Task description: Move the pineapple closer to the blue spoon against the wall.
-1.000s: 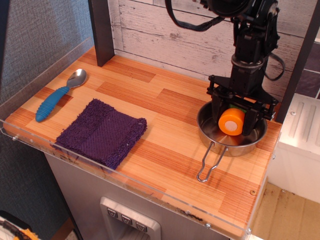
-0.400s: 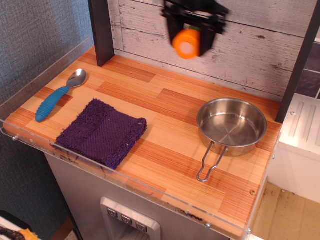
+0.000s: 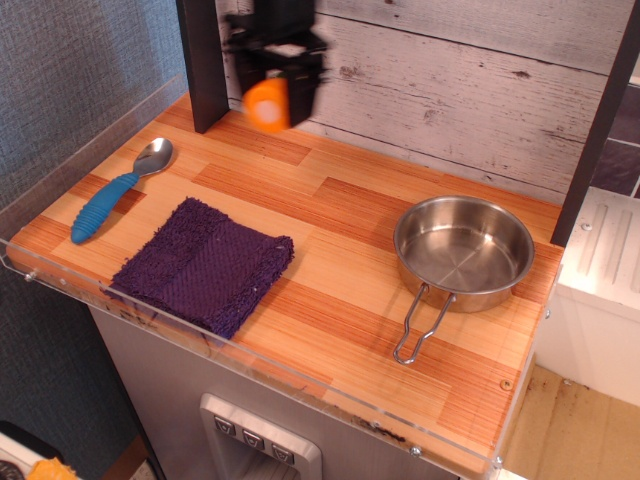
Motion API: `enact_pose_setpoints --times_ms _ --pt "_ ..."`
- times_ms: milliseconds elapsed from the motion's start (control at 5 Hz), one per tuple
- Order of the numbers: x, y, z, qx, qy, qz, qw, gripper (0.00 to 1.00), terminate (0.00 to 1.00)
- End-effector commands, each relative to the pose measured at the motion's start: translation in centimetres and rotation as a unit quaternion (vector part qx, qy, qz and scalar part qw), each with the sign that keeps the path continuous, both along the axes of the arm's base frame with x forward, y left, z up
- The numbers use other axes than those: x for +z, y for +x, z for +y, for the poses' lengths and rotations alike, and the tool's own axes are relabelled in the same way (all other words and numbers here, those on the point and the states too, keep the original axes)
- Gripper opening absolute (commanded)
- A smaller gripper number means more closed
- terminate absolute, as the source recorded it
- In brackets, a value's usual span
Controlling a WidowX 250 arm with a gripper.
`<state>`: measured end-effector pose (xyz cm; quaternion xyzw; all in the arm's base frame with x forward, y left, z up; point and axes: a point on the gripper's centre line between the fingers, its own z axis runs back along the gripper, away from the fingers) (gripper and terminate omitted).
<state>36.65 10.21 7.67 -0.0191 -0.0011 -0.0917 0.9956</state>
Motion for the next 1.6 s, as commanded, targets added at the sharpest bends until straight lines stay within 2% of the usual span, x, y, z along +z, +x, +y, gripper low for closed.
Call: enact_pose_setpoints --times_ms 0,200,600,800,1000,1200,1400 --pt "-0.9 0.0 3.2 0.001 0.013 -0.034 0.9993 0.00 0.00" --pt "-1.7 1.8 2.6 0.000 0.019 -0.044 0.9988 0.00 0.00" --pt "-3.9 4.1 1.6 0.002 0.020 -0.033 0.9993 0.00 0.00" --pt "-3.1 4.2 1.0 -0.002 0.020 -0.036 0.9991 1.00 0.00" --pt "-0.5 3.3 0.3 0.002 0.021 -0.056 0.9982 1.00 0.00" --pt "3.2 1.5 -0.4 0.005 0.005 -0.056 0.9984 1.00 0.00" --pt "6.1 -0.4 -1.6 0.003 0.012 -0.076 0.9970 1.00 0.00"
